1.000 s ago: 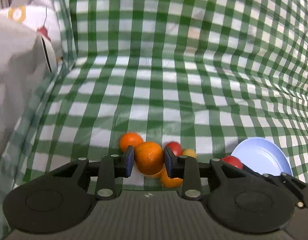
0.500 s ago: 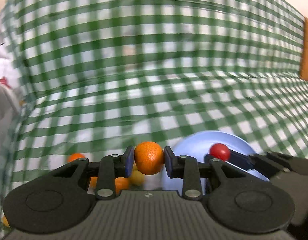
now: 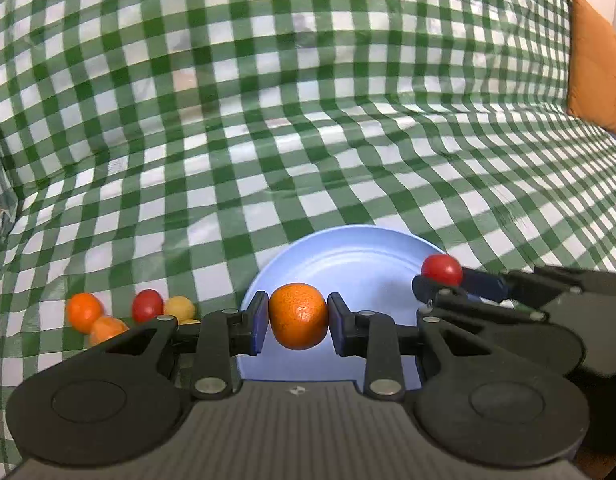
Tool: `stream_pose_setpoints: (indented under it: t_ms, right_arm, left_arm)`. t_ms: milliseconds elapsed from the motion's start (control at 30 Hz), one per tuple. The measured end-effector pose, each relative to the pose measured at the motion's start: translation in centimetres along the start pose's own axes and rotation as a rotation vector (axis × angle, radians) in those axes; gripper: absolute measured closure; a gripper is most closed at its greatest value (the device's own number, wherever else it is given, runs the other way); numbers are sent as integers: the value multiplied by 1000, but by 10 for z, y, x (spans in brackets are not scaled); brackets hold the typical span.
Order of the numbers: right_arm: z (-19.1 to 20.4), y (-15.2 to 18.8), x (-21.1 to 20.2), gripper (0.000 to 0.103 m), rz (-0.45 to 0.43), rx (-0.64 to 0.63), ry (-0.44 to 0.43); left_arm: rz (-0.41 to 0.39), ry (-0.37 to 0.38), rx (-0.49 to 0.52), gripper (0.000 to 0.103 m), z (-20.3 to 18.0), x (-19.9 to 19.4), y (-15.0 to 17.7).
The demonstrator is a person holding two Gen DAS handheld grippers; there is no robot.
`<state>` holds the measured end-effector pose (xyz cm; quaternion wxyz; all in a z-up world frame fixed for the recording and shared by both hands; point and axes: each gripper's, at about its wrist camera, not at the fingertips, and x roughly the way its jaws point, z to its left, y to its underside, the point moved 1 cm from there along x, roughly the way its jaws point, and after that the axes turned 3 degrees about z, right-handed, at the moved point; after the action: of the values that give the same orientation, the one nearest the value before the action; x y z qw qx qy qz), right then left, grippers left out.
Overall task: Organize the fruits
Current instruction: 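Carry the orange and red tomato over the blue plate with both tools, then open the left tool over the plate while the right tool releases the tomato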
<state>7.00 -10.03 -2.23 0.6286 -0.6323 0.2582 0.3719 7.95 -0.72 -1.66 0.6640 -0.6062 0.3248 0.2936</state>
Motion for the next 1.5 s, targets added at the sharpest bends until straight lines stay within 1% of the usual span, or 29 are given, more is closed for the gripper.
stream_pose_setpoints:
  t_ms: [300, 467, 1167, 1300, 1333, 1400, 1433, 1500]
  right_arm:
    - [-9, -1, -6, 73, -2, 14, 6]
    - [-15, -10, 0, 73, 0, 17, 8]
    - [-11, -10, -1, 73, 4, 11, 10]
    - [-11, -10, 0, 73, 7, 13, 6]
    - [-12, -10, 0, 72, 9, 15, 1]
    - [-12, -10, 1, 68, 10, 14, 3]
    - [-11, -10, 0, 63, 8, 12, 11]
    - [-12, -11, 0, 61, 3, 13, 16]
  left_arm:
    - [7, 2, 6, 68, -6, 5, 1]
    - [6, 5, 9, 68, -3, 6, -2]
    - [6, 1, -2, 68, -6, 4, -1]
    - [11, 11, -15, 68, -7, 4, 0]
    - [14, 16, -21, 66, -7, 3, 1]
    - [6, 10, -25, 66, -8, 1, 1]
    - [3, 8, -25, 66, -9, 0, 1]
    - [-2, 9, -35, 65, -10, -2, 1]
